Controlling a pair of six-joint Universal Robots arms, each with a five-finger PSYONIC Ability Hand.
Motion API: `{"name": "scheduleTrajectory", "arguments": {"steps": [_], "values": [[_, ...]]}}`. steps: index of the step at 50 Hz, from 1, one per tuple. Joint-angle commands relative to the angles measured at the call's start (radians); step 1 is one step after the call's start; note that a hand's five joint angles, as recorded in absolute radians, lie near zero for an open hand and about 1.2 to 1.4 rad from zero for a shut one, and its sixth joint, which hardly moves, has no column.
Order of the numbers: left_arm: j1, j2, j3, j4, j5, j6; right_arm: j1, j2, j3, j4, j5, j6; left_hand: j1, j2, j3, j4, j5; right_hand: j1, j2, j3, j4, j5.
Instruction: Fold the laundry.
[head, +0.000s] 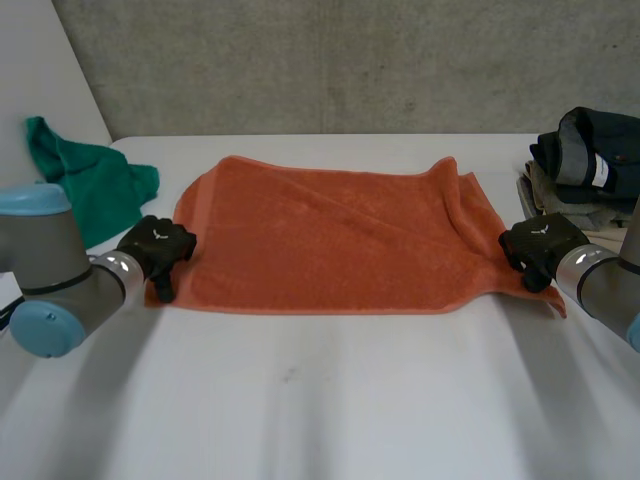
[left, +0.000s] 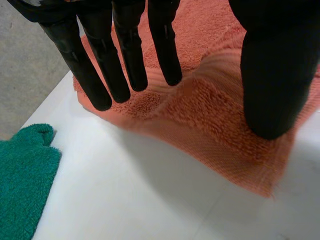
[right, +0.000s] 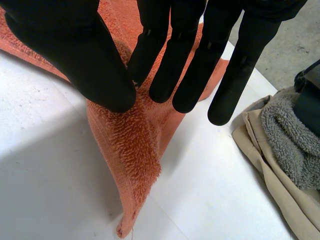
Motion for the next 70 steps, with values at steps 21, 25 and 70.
{"name": "scheduleTrajectory", "arguments": {"steps": [21, 25, 70], "values": [[0.038, 0.357, -0.122, -0.327, -0.008, 0.023, -0.035, -0.204, 0.078, 0.152, 0.000, -0.150, 0.757, 0.769, 0.767, 0.765, 0.782, 0.270, 0.218, 0.216, 0.205, 0.226], [0.101, 0.585, -0.193, -0.423, 0.047, 0.032, -0.088, -0.351, 0.089, 0.293, -0.008, -0.343, 0.757, 0.769, 0.767, 0.765, 0.782, 0.270, 0.218, 0.216, 0.205, 0.226], [0.042, 0.170, 0.803, 0.016, -0.199, -0.512, 0.172, 0.098, -0.772, -0.497, 0.245, -0.017, 0.757, 0.769, 0.767, 0.765, 0.782, 0.270, 0.218, 0.216, 0.205, 0.226]]}}
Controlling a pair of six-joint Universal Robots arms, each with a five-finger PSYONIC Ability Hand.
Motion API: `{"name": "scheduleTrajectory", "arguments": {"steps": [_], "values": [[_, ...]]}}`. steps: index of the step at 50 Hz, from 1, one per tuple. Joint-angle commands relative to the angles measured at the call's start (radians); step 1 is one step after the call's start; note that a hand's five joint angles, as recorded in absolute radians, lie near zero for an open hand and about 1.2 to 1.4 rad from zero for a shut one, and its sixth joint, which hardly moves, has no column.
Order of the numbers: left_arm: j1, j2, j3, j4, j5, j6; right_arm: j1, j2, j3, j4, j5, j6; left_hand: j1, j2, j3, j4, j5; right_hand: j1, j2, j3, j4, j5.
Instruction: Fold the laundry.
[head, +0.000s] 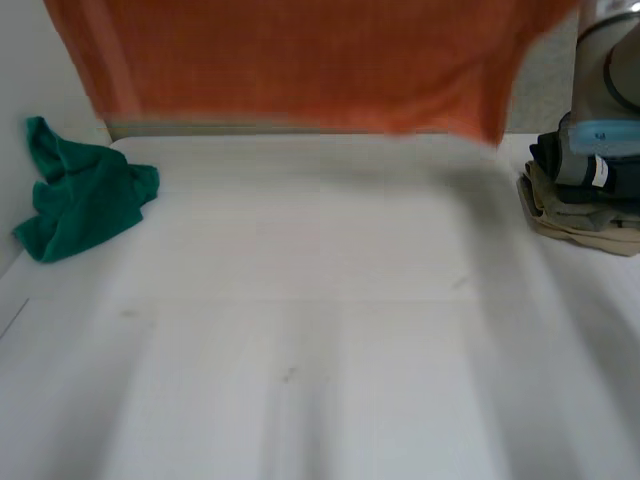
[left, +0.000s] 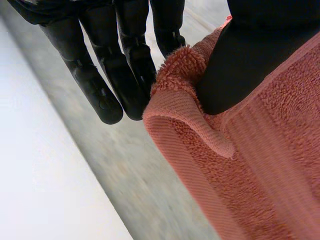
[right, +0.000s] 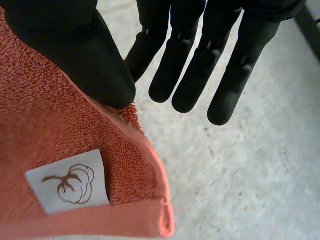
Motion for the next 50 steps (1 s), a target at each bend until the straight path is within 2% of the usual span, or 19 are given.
{"name": "scheduleTrajectory", "arguments": {"steps": [1, 8, 14, 19, 24, 28, 31, 36, 39, 42, 50], "values": [[0.016, -0.007, -0.076, -0.019, -0.020, -0.065, 0.003, 0.013, 0.027, 0.055, -0.022, 0.013, 0.253, 0.198, 0.203, 0.196, 0.232, 0.270, 0.218, 0.210, 0.201, 0.206], [0.036, -0.033, -0.254, -0.020, -0.001, -0.060, -0.003, 0.038, 0.117, 0.154, -0.066, 0.057, 0.253, 0.198, 0.203, 0.196, 0.232, 0.270, 0.218, 0.210, 0.201, 0.206], [0.037, -0.114, -0.426, -0.022, 0.069, -0.024, -0.011, 0.099, 0.246, 0.228, -0.106, 0.050, 0.253, 0.198, 0.203, 0.196, 0.232, 0.270, 0.218, 0.210, 0.201, 0.206], [0.031, -0.163, -0.522, -0.053, 0.109, 0.076, -0.020, 0.157, 0.320, 0.305, -0.114, 0.033, 0.253, 0.198, 0.203, 0.196, 0.232, 0.270, 0.218, 0.210, 0.201, 0.206], [0.031, -0.131, -0.639, -0.164, 0.117, 0.231, -0.031, 0.161, 0.405, 0.427, -0.095, -0.015, 0.253, 0.198, 0.203, 0.196, 0.232, 0.270, 0.218, 0.210, 0.201, 0.206], [0.039, -0.036, -0.748, -0.261, 0.126, 0.329, -0.046, 0.083, 0.514, 0.513, -0.089, -0.070, 0.253, 0.198, 0.203, 0.196, 0.232, 0.270, 0.218, 0.210, 0.201, 0.206], [0.056, 0.065, -0.852, -0.335, 0.141, 0.387, -0.072, -0.039, 0.631, 0.589, -0.095, -0.133, 0.253, 0.198, 0.203, 0.196, 0.232, 0.270, 0.218, 0.210, 0.201, 0.206], [0.076, 0.195, -0.999, -0.523, 0.129, 0.505, -0.126, -0.242, 0.827, 0.772, -0.100, -0.313, 0.253, 0.198, 0.203, 0.196, 0.232, 0.270, 0.218, 0.210, 0.201, 0.206], [0.102, 0.234, -1.051, -0.605, 0.137, 0.564, -0.147, -0.309, 0.907, 0.842, -0.106, -0.430, 0.253, 0.198, 0.203, 0.196, 0.232, 0.270, 0.218, 0.210, 0.201, 0.206], [0.102, 0.251, -1.073, -0.652, 0.157, 0.590, -0.146, -0.327, 0.915, 0.816, -0.120, -0.496, 0.253, 0.198, 0.203, 0.196, 0.232, 0.270, 0.218, 0.210, 0.201, 0.206], [0.080, 0.211, -0.983, -0.625, 0.145, 0.566, -0.095, -0.245, 0.809, 0.693, -0.114, -0.412, 0.253, 0.198, 0.203, 0.196, 0.232, 0.270, 0.218, 0.210, 0.201, 0.206]]}}
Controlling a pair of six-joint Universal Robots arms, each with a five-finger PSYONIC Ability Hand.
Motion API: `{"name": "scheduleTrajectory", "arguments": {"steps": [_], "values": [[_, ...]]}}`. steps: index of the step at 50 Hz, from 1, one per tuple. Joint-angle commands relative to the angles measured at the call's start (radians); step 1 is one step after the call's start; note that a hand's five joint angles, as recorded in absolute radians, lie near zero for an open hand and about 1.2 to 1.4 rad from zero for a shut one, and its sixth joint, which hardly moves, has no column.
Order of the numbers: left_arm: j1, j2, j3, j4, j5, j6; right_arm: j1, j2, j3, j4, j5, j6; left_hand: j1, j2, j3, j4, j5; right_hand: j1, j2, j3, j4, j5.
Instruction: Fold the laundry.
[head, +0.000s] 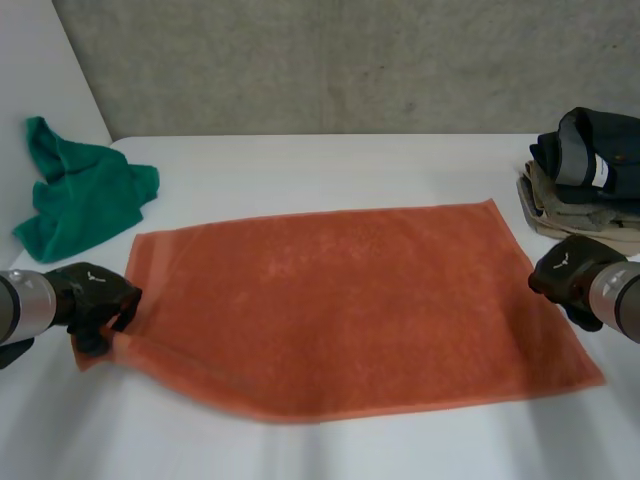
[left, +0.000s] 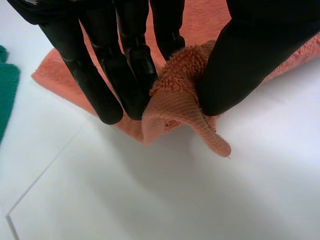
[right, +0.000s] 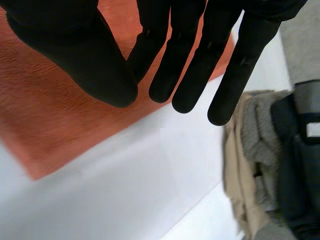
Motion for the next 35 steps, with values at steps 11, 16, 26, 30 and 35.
{"name": "scheduleTrajectory", "arguments": {"steps": [11, 16, 26, 30, 35], "values": [[-0.079, -0.192, 0.325, 0.094, -0.041, -0.251, 0.061, 0.251, -0.295, -0.184, 0.041, 0.308, 0.253, 0.198, 0.202, 0.196, 0.232, -0.238, -0.277, -0.284, -0.294, -0.299], [-0.104, -0.233, 0.409, 0.101, -0.055, -0.302, 0.039, 0.188, -0.243, -0.169, 0.031, 0.451, 0.253, 0.198, 0.202, 0.196, 0.232, -0.715, -0.754, -0.761, -0.771, -0.776], [-0.141, -0.365, 0.587, 0.060, -0.137, -0.327, -0.037, -0.013, -0.125, 0.116, -0.095, 0.490, 0.253, 0.198, 0.202, 0.196, 0.232, -0.763, -0.802, -0.809, -0.819, -0.824], [-0.145, -0.405, 0.633, 0.035, -0.151, -0.344, -0.054, -0.062, -0.050, 0.225, -0.155, 0.490, 0.253, 0.198, 0.202, 0.196, 0.232, -0.742, -0.781, -0.788, -0.798, -0.803], [-0.144, -0.424, 0.657, 0.025, -0.156, -0.364, -0.062, -0.109, 0.072, 0.201, -0.190, 0.465, 0.253, 0.198, 0.202, 0.196, 0.232, -0.681, -0.720, -0.727, -0.737, -0.741]]}}
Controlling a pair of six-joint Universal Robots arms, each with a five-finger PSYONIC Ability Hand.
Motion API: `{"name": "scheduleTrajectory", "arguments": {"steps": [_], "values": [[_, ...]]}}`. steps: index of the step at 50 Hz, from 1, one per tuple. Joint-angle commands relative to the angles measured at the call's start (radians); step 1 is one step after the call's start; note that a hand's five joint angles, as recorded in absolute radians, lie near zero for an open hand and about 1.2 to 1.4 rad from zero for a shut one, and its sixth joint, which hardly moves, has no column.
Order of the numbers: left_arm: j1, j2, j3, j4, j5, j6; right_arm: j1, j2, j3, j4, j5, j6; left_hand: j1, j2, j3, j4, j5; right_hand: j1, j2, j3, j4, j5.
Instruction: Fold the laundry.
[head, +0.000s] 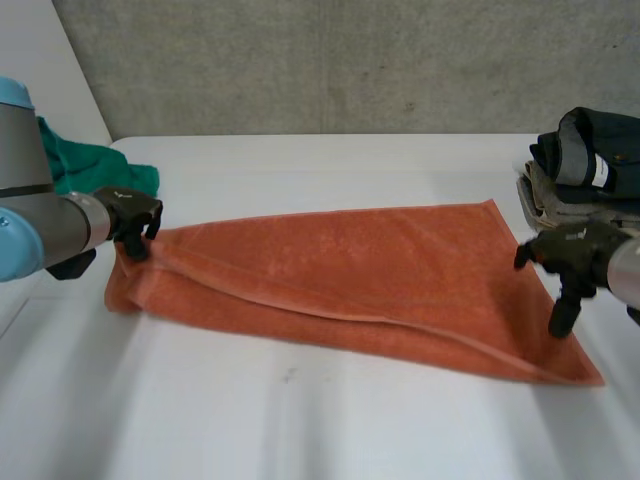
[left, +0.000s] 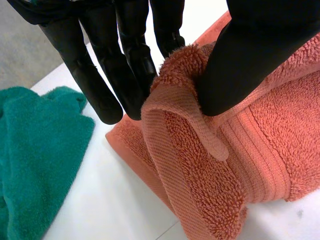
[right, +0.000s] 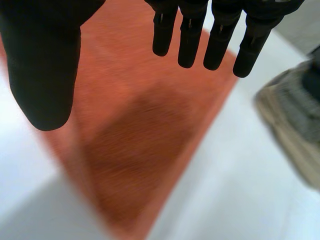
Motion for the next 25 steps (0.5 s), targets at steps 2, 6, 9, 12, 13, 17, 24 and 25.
{"name": "scheduleTrajectory", "arguments": {"steps": [2, 6, 9, 12, 13, 17, 24, 25], "values": [[0.002, -0.038, 0.043, -0.023, -0.010, -0.031, -0.014, -0.079, 0.213, -0.032, -0.058, -0.050, 0.253, 0.198, 0.202, 0.196, 0.232, 0.113, 0.113, 0.118, 0.132, 0.149], [0.008, -0.038, 0.046, -0.021, -0.010, -0.033, -0.011, -0.081, 0.317, -0.171, -0.043, -0.086, 0.253, 0.198, 0.202, 0.196, 0.232, 0.120, 0.119, 0.124, 0.138, 0.155], [0.010, -0.035, 0.043, -0.023, -0.005, -0.036, -0.011, -0.073, 0.374, -0.286, -0.014, -0.103, 0.253, 0.198, 0.202, 0.196, 0.232, 0.114, 0.113, 0.118, 0.132, 0.150], [0.010, -0.030, 0.040, -0.023, -0.005, -0.040, -0.009, -0.056, 0.402, -0.377, 0.010, -0.103, 0.253, 0.198, 0.202, 0.196, 0.232, 0.114, 0.113, 0.118, 0.132, 0.150], [0.011, -0.030, 0.039, -0.024, -0.004, -0.043, -0.009, -0.044, 0.411, -0.424, 0.026, -0.098, 0.253, 0.198, 0.202, 0.196, 0.232, 0.114, 0.113, 0.118, 0.132, 0.150], [0.013, -0.022, 0.028, -0.024, -0.002, -0.045, -0.011, -0.026, 0.417, -0.478, 0.042, -0.077, 0.253, 0.198, 0.202, 0.196, 0.232, 0.137, 0.136, 0.141, 0.155, 0.173], [0.017, -0.001, 0.006, -0.018, 0.004, -0.045, -0.014, 0.000, 0.416, -0.474, 0.037, -0.037, 0.253, 0.198, 0.202, 0.196, 0.232, 0.287, 0.286, 0.291, 0.305, 0.322], [0.017, 0.001, 0.003, -0.018, 0.004, -0.045, -0.014, 0.003, 0.417, -0.474, 0.037, -0.037, 0.253, 0.198, 0.202, 0.196, 0.232, 0.304, 0.304, 0.309, 0.322, 0.340]]}}
